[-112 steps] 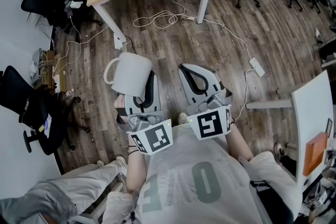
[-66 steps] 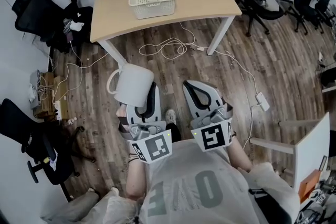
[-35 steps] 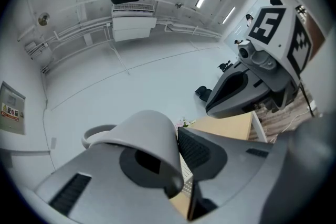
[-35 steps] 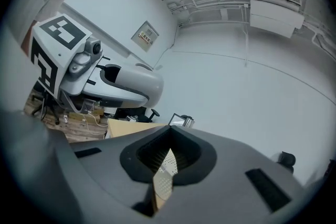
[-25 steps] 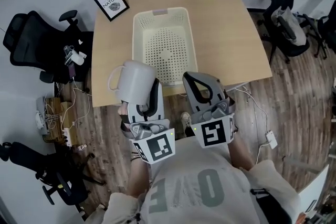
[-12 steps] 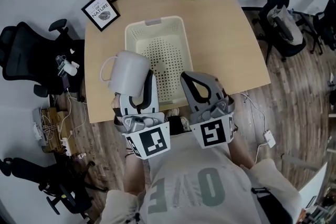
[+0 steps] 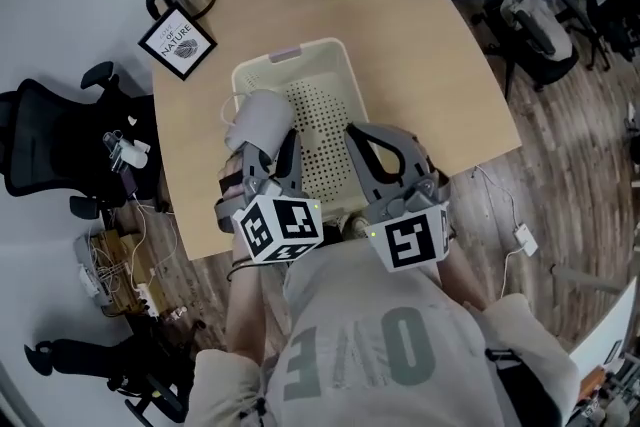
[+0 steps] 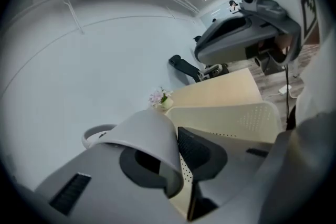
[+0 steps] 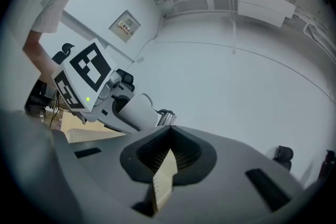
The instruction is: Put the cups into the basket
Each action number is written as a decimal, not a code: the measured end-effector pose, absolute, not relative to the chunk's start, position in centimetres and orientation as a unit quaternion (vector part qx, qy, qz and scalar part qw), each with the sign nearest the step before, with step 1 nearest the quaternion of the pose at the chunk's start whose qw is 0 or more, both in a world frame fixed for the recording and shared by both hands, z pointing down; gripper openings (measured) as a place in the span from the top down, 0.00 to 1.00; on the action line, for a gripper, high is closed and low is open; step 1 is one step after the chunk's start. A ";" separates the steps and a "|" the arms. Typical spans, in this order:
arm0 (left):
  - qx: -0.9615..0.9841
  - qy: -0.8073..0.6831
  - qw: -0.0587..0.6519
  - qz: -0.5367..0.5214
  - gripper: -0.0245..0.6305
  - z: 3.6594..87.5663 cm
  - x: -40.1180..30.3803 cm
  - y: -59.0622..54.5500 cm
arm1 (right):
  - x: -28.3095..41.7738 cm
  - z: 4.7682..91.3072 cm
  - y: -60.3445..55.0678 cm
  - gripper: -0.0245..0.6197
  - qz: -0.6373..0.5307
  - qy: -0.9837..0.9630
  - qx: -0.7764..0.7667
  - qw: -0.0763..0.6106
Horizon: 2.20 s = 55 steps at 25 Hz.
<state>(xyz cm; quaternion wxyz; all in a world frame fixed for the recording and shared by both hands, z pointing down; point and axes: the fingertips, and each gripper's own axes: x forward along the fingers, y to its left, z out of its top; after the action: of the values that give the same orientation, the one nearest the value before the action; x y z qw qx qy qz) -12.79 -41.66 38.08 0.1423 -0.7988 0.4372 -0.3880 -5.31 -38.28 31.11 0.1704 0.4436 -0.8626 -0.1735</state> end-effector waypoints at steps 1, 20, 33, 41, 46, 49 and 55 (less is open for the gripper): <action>-0.800 0.420 0.141 -0.405 0.84 38.9 -12.6 -42.1 | -5.2 31.2 -38.6 0.96 -0.171 -0.861 0.448 0.171; -0.698 0.028 0.177 -0.694 0.84 56.9 -11.9 -42.6 | 1.0 34.7 -37.9 0.96 -0.100 -0.808 0.543 0.205; -0.637 -0.063 0.225 -0.735 0.85 60.4 -12.5 -41.8 | 2.1 35.3 -37.3 0.96 -0.080 -0.794 0.565 0.211; -0.629 -0.054 0.241 -0.737 0.85 60.1 -13.0 -41.6 | 1.5 35.1 -37.1 0.96 -0.084 -0.800 0.557 0.209; -0.623 -0.041 0.249 -0.741 0.82 59.4 -13.4 -41.8 | 1.0 34.9 -37.0 0.96 -0.090 -0.805 0.549 0.204; -0.626 -0.028 0.250 -0.738 0.77 58.8 -13.4 -41.9 | 0.7 34.8 -36.9 0.96 -0.093 -0.810 0.543 0.202; -0.637 0.003 0.253 -0.729 0.77 56.9 -12.9 -42.0 | 0.3 34.4 -36.6 0.96 -0.098 -0.815 0.535 0.197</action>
<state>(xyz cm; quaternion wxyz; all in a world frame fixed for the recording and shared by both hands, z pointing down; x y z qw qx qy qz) -12.86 -41.97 56.89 0.2528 -0.6366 0.0032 -0.7286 0.32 -36.55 34.35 0.1975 0.5352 -0.8154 -0.0981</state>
